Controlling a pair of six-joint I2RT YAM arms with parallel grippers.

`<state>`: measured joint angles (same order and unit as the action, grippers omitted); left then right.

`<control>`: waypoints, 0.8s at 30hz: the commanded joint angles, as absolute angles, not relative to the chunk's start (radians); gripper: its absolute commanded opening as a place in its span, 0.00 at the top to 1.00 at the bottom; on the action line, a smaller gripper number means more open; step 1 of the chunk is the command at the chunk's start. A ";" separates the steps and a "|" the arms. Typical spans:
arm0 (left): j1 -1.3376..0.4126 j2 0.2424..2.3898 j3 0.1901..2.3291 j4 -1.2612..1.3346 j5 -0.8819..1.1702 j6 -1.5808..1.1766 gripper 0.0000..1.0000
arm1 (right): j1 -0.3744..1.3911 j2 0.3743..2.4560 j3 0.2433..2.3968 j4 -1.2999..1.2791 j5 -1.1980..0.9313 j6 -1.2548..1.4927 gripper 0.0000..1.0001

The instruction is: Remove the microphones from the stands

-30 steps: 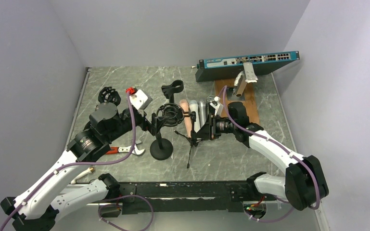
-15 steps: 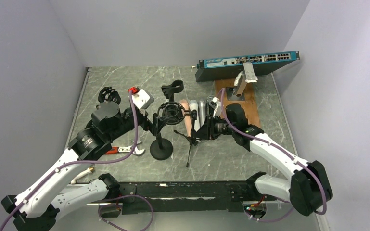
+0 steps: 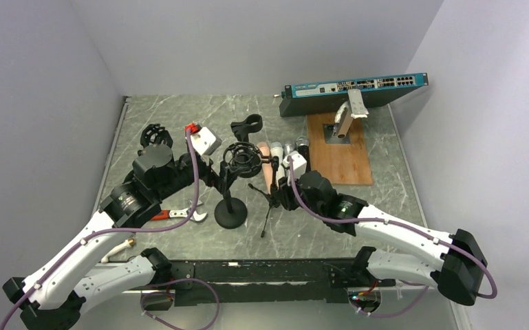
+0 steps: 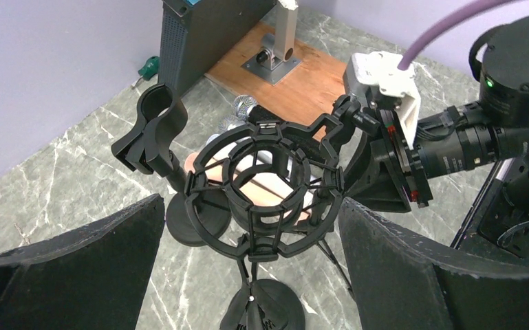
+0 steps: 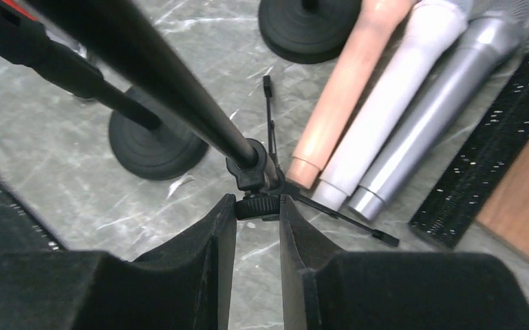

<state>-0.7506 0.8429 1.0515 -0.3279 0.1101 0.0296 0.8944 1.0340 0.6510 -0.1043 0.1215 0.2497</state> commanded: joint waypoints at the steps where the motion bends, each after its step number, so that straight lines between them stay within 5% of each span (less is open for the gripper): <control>1: -0.755 0.847 1.092 -0.319 0.124 0.016 0.01 | 0.954 1.021 0.679 -0.111 0.401 0.152 1.00; 7: -0.755 0.846 1.091 -0.316 0.129 0.015 0.01 | 0.966 1.043 0.718 -0.164 0.371 0.156 0.98; 10: -0.755 0.844 1.091 -0.316 0.122 0.015 0.01 | 0.966 1.015 0.676 -0.134 0.326 0.217 0.76; 19: -0.755 0.828 1.087 -0.312 0.125 0.011 0.01 | 0.940 0.943 0.608 -0.134 0.186 0.388 0.38; 24: -0.755 0.820 1.086 -0.310 0.119 0.013 0.01 | 0.821 0.890 0.593 -0.126 -0.026 0.460 0.27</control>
<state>-0.7506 0.8394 1.0515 -0.3275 0.1116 0.0284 0.9092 0.9440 0.6056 -0.1513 0.1596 0.3717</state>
